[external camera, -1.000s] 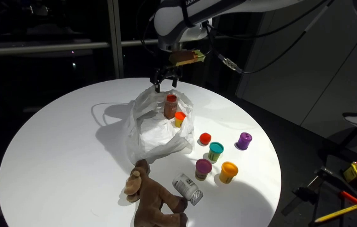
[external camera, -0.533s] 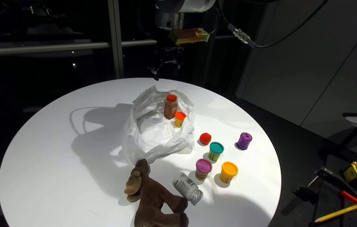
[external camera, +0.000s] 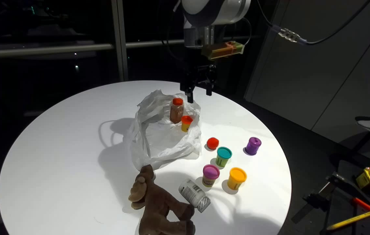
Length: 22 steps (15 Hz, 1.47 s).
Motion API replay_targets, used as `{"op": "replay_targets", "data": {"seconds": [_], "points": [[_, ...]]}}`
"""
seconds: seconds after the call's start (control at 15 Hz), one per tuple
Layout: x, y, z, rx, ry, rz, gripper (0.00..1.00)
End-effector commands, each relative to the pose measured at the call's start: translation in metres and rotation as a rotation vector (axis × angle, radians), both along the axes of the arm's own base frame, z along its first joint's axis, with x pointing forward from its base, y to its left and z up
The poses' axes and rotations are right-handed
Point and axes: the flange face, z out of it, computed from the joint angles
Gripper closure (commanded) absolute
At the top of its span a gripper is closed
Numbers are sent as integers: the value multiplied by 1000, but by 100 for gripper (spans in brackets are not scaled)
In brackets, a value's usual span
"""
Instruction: Pick up all the objects surrounding the plastic and arrange them on the plastic
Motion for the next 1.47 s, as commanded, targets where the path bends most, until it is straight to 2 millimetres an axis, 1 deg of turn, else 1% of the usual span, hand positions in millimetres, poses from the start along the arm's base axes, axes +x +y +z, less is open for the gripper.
{"op": "replay_targets", "data": {"seconds": [0.0, 0.27, 0.47, 0.6, 0.73, 0.87, 1.07, 1.2, 1.4], "points": [[-55, -16, -17, -5, 46, 14, 0], [-113, -34, -63, -6, 98, 29, 0], [-126, -35, -95, 7, 57, 46, 0], [-126, -32, -107, 2, 7, 56, 0], [-121, -26, -109, 4, -42, 66, 0], [-115, -23, -106, 5, -78, 72, 0], [-110, -24, -108, 2, -85, 74, 0], [-107, -29, -111, -2, -78, 70, 0], [-97, -33, -109, 6, -98, 57, 0]]}}
